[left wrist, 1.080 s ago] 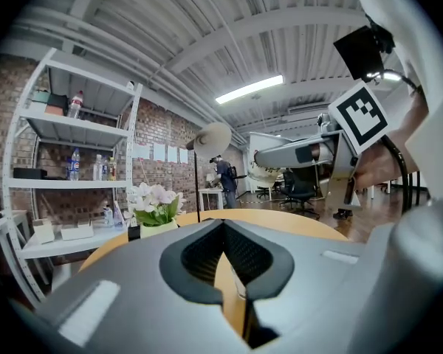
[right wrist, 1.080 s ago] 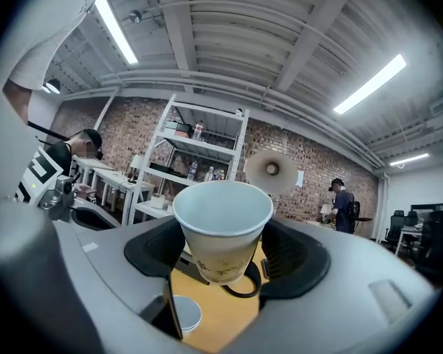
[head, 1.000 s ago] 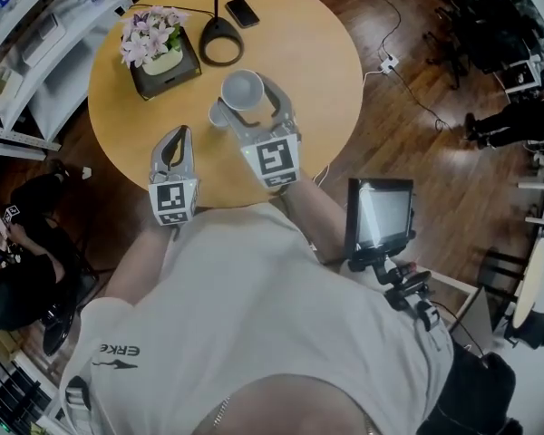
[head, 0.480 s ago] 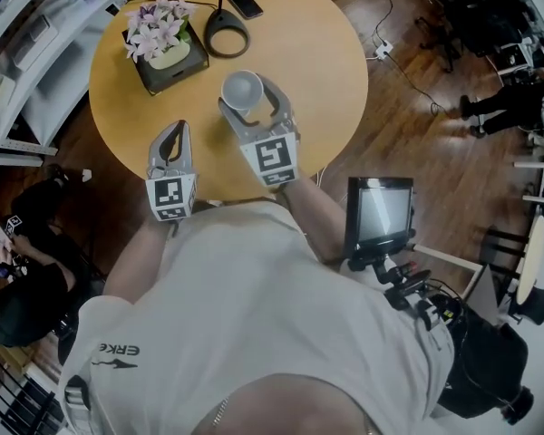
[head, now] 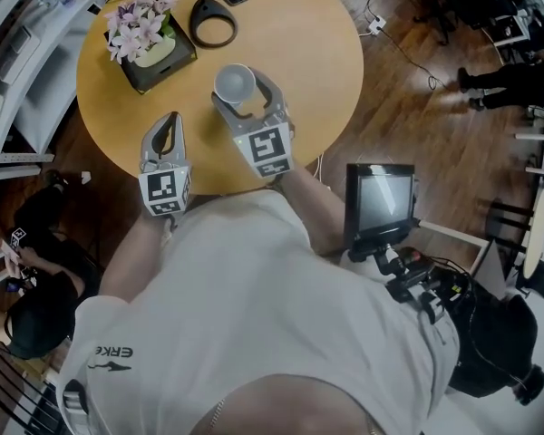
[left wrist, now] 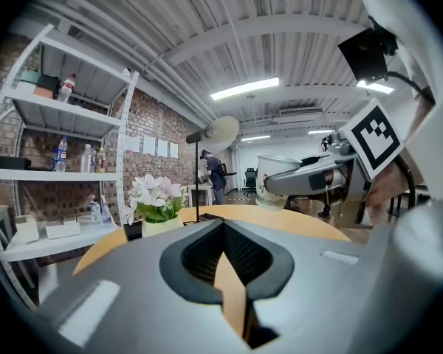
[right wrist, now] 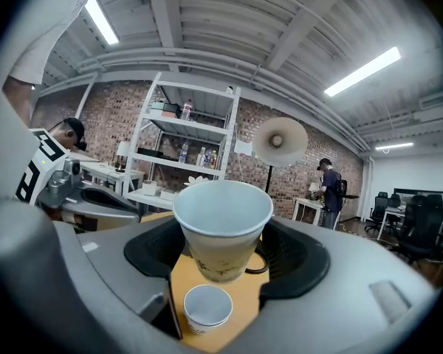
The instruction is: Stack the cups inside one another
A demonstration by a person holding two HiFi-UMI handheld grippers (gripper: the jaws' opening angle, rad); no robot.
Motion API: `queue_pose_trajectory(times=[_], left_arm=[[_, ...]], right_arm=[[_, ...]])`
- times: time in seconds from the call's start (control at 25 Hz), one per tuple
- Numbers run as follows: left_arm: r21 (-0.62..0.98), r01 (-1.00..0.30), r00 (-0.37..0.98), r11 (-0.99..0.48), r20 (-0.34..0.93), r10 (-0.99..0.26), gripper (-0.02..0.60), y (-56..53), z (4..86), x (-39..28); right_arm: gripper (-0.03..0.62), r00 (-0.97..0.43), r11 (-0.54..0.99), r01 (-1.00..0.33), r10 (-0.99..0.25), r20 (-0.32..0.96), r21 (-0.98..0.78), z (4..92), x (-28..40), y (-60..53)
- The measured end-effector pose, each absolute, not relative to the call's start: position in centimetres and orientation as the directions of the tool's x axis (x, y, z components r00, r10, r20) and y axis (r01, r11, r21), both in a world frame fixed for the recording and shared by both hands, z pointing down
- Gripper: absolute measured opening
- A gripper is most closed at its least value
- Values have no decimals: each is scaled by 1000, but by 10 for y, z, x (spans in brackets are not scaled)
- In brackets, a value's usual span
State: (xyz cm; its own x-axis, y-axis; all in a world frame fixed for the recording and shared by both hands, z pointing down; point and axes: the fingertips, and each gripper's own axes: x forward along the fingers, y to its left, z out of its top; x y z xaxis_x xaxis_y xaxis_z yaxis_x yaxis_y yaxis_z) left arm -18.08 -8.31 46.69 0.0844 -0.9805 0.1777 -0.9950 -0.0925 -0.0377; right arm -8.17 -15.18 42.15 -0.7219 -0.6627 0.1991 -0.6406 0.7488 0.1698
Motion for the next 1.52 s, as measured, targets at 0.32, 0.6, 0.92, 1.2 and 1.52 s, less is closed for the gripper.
queue_pose_trajectory(times=[0.32, 0.6, 0.92, 1.2, 1.52], left_arm=[[-38, -996, 74, -85, 231, -970, 2, -93, 478, -176], [-42, -996, 64, -80, 305, -950, 2, -90, 501, -178], [-44, -996, 60, -81, 349, -935, 2, -93, 522, -185], [-43, -996, 61, -83, 369, -927, 2, -90, 529, -188], [-40, -996, 59, -79, 374, -926, 2, -87, 528, -189]], right_arm=[[339, -731, 772, -625, -631, 258, 116, 452, -80, -163], [339, -738, 793, -607, -588, 331, 56, 497, -86, -162], [341, -732, 799, -601, -563, 384, 25, 535, -93, -167], [350, -715, 803, -595, -540, 443, 17, 560, -95, -165], [423, -708, 807, -590, -518, 480, 1, 569, -96, -163]])
